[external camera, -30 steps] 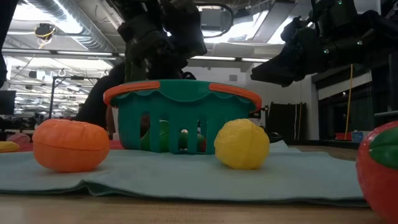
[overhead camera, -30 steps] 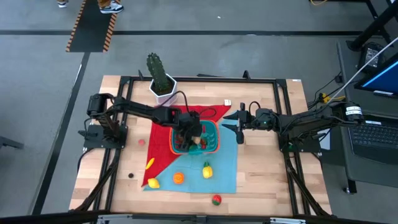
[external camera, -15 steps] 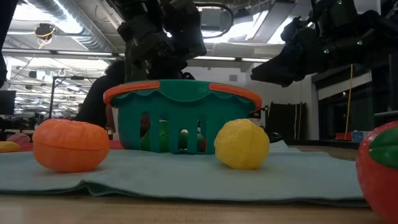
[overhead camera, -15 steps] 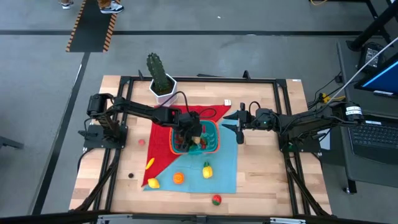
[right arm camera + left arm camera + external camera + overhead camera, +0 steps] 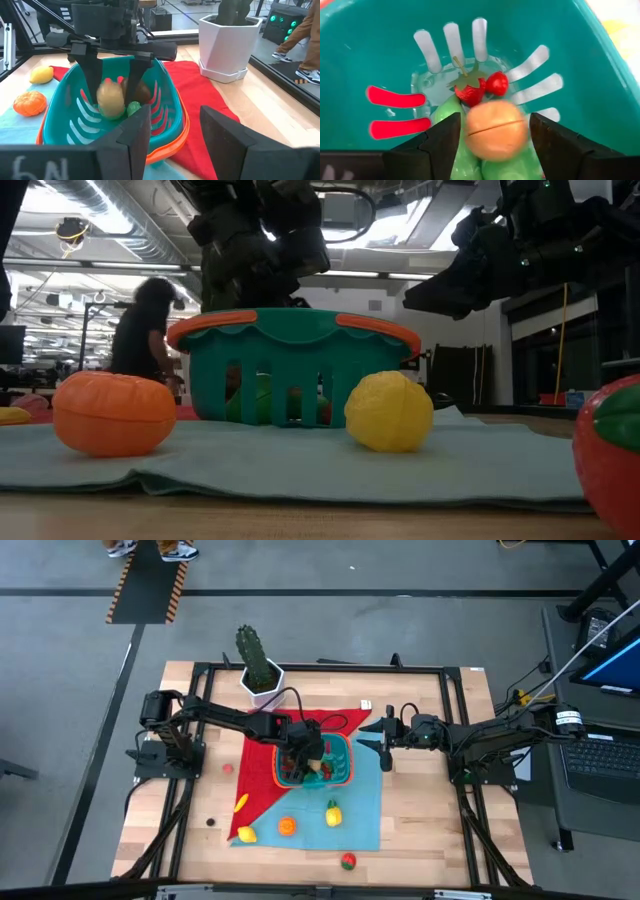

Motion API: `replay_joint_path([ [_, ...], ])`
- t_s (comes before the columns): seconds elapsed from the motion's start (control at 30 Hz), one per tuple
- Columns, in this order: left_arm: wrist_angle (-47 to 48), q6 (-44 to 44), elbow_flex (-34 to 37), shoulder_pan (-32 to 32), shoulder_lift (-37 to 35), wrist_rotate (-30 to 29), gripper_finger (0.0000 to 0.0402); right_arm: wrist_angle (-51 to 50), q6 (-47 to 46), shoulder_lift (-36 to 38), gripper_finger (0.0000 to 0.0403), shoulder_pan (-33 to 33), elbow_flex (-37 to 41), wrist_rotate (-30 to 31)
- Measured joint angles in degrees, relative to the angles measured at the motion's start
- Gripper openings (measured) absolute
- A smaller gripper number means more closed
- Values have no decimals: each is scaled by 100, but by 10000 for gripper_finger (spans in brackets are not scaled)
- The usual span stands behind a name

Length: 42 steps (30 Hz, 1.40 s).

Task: Build produce basket
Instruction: Put the light brown potato into the blue basket, then put the yellow pineapple into the blue basket

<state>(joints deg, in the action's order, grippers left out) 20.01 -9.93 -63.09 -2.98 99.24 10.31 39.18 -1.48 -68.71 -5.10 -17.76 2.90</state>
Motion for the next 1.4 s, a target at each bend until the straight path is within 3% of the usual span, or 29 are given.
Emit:
replay_joint_path([
  [0.33,-72,-245,0,31,0,-873,268,0,0,0,173,0,0,0],
  [0.5,-37,-332,-56,75,-155,-872,266,0,2,0,173,0,0,0],
  [0.87,226,-401,18,479,-1239,-871,267,113,-98,-9,173,53,-7,-103],
  [1.07,-159,-175,821,806,-2215,-1033,264,356,170,8,173,333,-10,-140],
  [1.23,-755,261,1789,1260,-3335,-1786,268,177,43,57,173,673,-248,-79],
  [1.4,-1084,652,2671,1821,-4346,-2158,264,-1043,22,72,173,1333,-867,1059],
])
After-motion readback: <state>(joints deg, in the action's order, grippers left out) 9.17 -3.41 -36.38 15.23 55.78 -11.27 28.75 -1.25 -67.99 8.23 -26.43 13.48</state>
